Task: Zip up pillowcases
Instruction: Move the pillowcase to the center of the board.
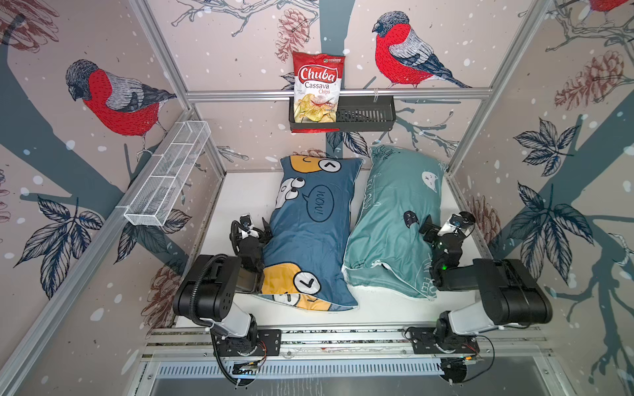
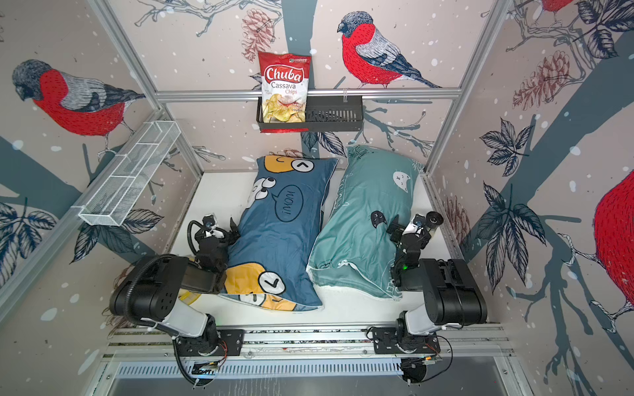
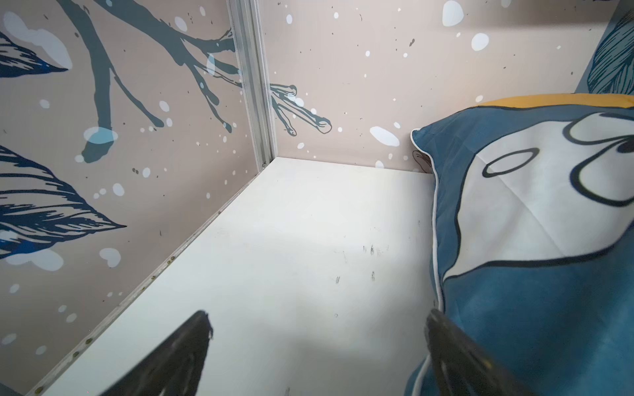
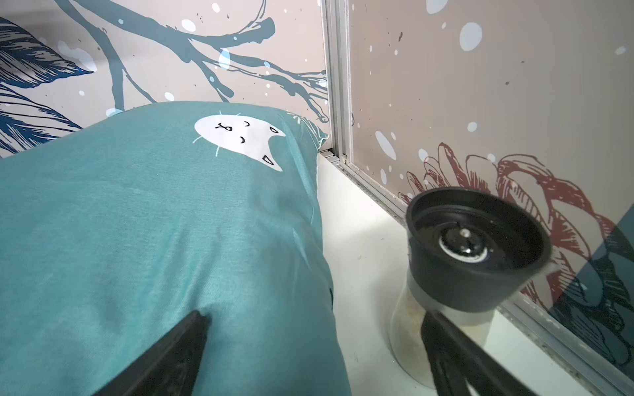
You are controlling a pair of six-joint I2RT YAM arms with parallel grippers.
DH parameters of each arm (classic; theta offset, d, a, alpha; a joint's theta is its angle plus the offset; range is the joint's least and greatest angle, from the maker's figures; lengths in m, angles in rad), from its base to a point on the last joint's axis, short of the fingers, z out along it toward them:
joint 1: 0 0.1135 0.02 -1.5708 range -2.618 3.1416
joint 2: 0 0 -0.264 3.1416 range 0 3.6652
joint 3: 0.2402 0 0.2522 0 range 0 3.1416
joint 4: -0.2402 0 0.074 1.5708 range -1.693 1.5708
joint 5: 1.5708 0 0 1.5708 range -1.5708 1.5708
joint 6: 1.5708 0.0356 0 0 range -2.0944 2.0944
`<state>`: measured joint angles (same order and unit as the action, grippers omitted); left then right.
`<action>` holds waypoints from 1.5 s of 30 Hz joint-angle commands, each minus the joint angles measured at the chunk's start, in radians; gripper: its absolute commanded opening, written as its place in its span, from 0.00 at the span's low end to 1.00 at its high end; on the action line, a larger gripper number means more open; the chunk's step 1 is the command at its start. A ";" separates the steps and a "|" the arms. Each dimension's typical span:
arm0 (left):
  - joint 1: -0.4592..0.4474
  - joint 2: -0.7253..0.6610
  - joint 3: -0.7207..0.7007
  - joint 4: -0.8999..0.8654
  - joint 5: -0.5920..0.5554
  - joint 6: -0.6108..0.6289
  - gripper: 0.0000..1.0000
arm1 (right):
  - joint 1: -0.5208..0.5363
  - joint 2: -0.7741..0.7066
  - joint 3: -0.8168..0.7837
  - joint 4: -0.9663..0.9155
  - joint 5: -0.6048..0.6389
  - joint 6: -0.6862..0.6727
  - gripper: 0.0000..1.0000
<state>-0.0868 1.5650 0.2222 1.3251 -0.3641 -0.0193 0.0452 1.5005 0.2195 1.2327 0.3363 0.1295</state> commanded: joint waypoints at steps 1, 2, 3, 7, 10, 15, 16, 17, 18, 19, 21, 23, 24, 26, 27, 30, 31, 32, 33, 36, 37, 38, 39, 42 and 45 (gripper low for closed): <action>0.002 -0.001 -0.001 0.025 0.010 0.008 0.97 | 0.002 -0.001 0.000 -0.006 0.000 -0.011 0.99; 0.002 0.000 -0.001 0.025 0.009 0.008 0.97 | 0.002 -0.001 0.000 -0.005 0.000 -0.012 0.99; 0.002 -0.001 -0.001 0.025 0.009 0.008 0.97 | 0.002 -0.001 0.001 -0.006 0.000 -0.012 0.99; 0.002 0.000 -0.001 0.025 0.009 0.007 0.97 | 0.002 0.000 0.001 -0.006 -0.001 -0.012 0.99; 0.002 0.000 -0.001 0.025 0.008 0.008 0.97 | 0.001 0.001 0.003 -0.011 -0.002 -0.011 0.99; 0.002 0.000 -0.001 0.023 0.010 0.007 0.97 | 0.001 0.000 0.003 -0.010 -0.002 -0.010 0.99; 0.002 0.000 0.000 0.023 0.009 0.007 0.97 | 0.001 0.000 0.003 -0.010 -0.002 -0.010 0.99; 0.002 0.000 0.000 0.023 0.009 0.008 0.97 | 0.001 0.000 0.003 -0.010 -0.002 -0.010 0.99; 0.002 0.000 0.000 0.023 0.010 0.008 0.97 | 0.001 0.001 0.003 -0.010 -0.002 -0.011 0.99; 0.002 0.000 0.000 0.023 0.009 0.008 0.97 | 0.001 0.001 0.003 -0.011 -0.003 -0.011 0.99; 0.004 0.000 0.002 0.019 0.014 0.005 0.97 | -0.004 0.004 0.008 -0.016 -0.012 -0.008 0.99; 0.008 0.000 0.008 0.007 0.023 0.003 0.97 | -0.010 0.003 0.012 -0.028 -0.020 -0.005 0.99; 0.010 -0.005 0.005 0.012 0.025 0.003 0.97 | -0.009 -0.001 0.004 -0.018 -0.020 -0.007 0.99; -0.003 -0.060 -0.003 -0.005 0.035 0.026 0.96 | -0.007 -0.033 0.014 -0.012 0.001 -0.016 0.99; -0.021 -0.124 0.007 -0.079 0.014 0.043 0.97 | -0.011 -0.083 0.081 -0.182 0.001 -0.001 0.99; -0.100 -0.342 0.087 -0.331 -0.128 0.057 0.97 | -0.002 -0.194 0.234 -0.531 -0.044 0.015 0.99; -0.115 -0.408 0.143 -0.471 -0.127 0.032 0.96 | 0.018 -0.223 0.277 -0.623 -0.042 0.014 0.99; -0.119 -0.461 0.207 -0.625 -0.086 0.002 0.97 | 0.044 -0.242 0.321 -0.733 -0.034 0.015 0.99; -0.122 -0.494 0.258 -0.744 -0.066 -0.051 0.97 | 0.069 -0.270 0.348 -0.810 -0.022 0.021 0.99; -0.122 -0.536 0.374 -1.040 0.022 -0.186 0.95 | 0.148 -0.317 0.425 -1.041 -0.011 0.055 0.99; -0.122 -0.536 0.396 -1.104 0.068 -0.215 0.95 | 0.179 -0.334 0.444 -1.102 -0.010 0.065 0.99; -0.122 -0.532 0.415 -1.172 0.135 -0.226 0.95 | 0.204 -0.351 0.462 -1.172 -0.029 0.086 1.00; -0.122 -0.521 0.430 -1.224 0.184 -0.242 0.94 | 0.224 -0.363 0.480 -1.217 -0.065 0.109 1.00; -0.125 -0.479 0.458 -1.361 0.352 -0.267 0.94 | 0.312 -0.393 0.504 -1.284 -0.240 0.194 0.99; -0.139 -0.450 0.456 -1.428 0.454 -0.289 0.94 | 0.445 -0.385 0.516 -1.276 -0.330 0.263 0.97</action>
<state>-0.2161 1.1019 0.6701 0.0769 -0.0757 -0.2539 0.4213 1.1122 0.7212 0.0509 0.1413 0.2939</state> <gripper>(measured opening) 0.935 0.972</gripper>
